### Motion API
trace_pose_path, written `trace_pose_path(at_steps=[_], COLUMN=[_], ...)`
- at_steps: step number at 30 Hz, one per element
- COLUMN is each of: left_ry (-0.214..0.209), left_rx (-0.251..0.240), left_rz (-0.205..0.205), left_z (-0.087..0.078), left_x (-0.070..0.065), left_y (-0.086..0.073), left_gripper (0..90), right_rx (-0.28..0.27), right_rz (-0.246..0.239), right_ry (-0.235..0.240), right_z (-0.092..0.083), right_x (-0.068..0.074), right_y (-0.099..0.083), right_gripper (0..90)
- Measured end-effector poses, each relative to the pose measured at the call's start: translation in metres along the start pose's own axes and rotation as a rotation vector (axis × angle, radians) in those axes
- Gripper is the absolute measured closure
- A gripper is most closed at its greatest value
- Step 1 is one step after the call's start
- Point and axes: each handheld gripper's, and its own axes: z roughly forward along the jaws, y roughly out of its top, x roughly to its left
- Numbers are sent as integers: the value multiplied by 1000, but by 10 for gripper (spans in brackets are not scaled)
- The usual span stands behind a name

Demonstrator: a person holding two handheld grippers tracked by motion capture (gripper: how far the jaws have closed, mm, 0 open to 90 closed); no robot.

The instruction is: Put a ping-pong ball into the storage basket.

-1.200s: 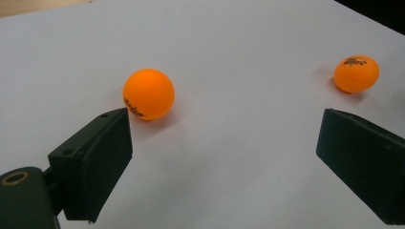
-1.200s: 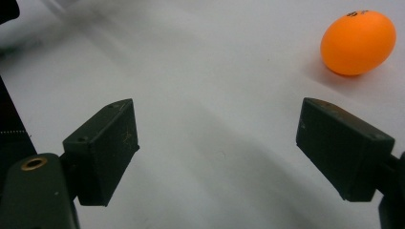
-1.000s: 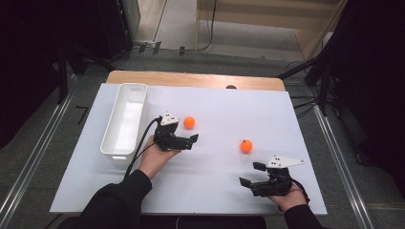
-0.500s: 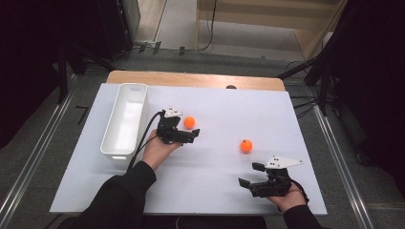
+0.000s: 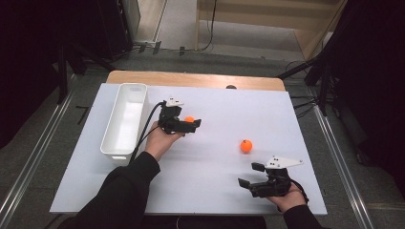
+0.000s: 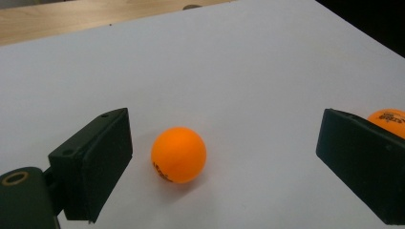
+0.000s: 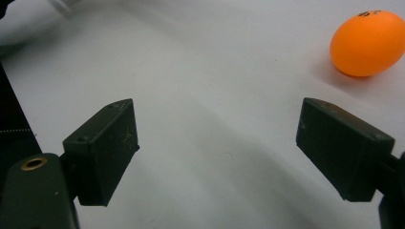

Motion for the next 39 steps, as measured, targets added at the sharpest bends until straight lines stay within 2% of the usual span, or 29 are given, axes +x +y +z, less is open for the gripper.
trace_pose_path(at_steps=[1, 4, 7, 10, 13, 15, 22, 24, 25, 28, 34, 37, 39], left_ry=[9, 3, 15, 20, 31, 40, 70, 65, 69, 71, 75, 110, 103], left_rx=[8, -1, 0, 0, 10, 1, -5, 5, 1, -4, -5, -8, -14], left_rz=[1, -13, -2, -9, 6, 9, 3, 1, 14, 12, -11, 26, 22], left_z=[1, 3, 7, 9, 13, 16, 26, 26, 27, 28, 29, 30, 30], left_x=[0, 2, 3, 4, 4, 5, 9, 7, 7, 6, 11, 10, 10], left_y=[1, 3, 8, 13, 17, 19, 27, 29, 30, 30, 29, 27, 26], left_gripper=[66, 66, 66, 66, 66, 66, 66, 66, 66, 66, 66, 66, 66], right_rx=[-1, 0, 1, 0, -1, -1, -12, -13, -13, -13, -13, -14, -11], right_rz=[-2, 7, 4, 4, 1, 1, 2, 3, 1, 1, 3, 1, 1], right_ry=[1, 4, 6, 6, 8, 10, 9, 10, 9, 11, 11, 10, 11], right_z=[0, 0, 0, 0, 0, 0, -1, -1, -1, -1, -2, -1, -2], right_x=[0, 1, 1, 1, 1, 1, 1, 1, 1, 1, 0, 0, 1], right_y=[0, 0, 0, 0, 0, 0, 0, 0, 0, 0, 0, 0, 0], right_gripper=[126, 126, 126, 127, 126, 126, 126, 126, 126, 126, 126, 126, 126])
